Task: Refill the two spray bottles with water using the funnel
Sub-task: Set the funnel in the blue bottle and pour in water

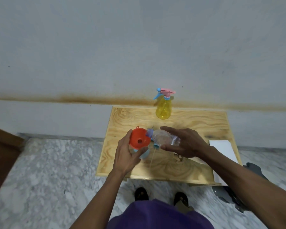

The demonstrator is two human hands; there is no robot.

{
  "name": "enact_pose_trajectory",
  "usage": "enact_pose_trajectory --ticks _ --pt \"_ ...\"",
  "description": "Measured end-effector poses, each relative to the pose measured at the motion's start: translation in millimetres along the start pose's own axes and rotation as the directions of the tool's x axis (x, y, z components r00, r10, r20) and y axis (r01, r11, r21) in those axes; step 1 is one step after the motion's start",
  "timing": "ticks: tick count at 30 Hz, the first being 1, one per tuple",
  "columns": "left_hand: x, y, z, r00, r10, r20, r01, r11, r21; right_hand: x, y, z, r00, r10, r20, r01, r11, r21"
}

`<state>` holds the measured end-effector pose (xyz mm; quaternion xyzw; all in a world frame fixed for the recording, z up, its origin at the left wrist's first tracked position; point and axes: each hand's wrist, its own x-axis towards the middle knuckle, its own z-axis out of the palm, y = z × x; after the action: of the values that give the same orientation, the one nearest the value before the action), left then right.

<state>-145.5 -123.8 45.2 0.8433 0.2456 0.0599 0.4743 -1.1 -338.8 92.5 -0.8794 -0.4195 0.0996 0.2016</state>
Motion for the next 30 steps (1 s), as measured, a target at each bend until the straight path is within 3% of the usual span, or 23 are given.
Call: enact_pose_trajectory --ticks 21,30 --pt "3 -1 -2 0.999 0.032 0.012 -0.032 0.999 0.01 14 9 -3 0.985 -0.01 0.171 0.039 0.986 -0.165" --pt "4 -2 -2 0.999 0.032 0.011 -0.032 0.999 0.014 17 7 -2 0.984 -0.035 0.175 0.068 0.98 -0.186"
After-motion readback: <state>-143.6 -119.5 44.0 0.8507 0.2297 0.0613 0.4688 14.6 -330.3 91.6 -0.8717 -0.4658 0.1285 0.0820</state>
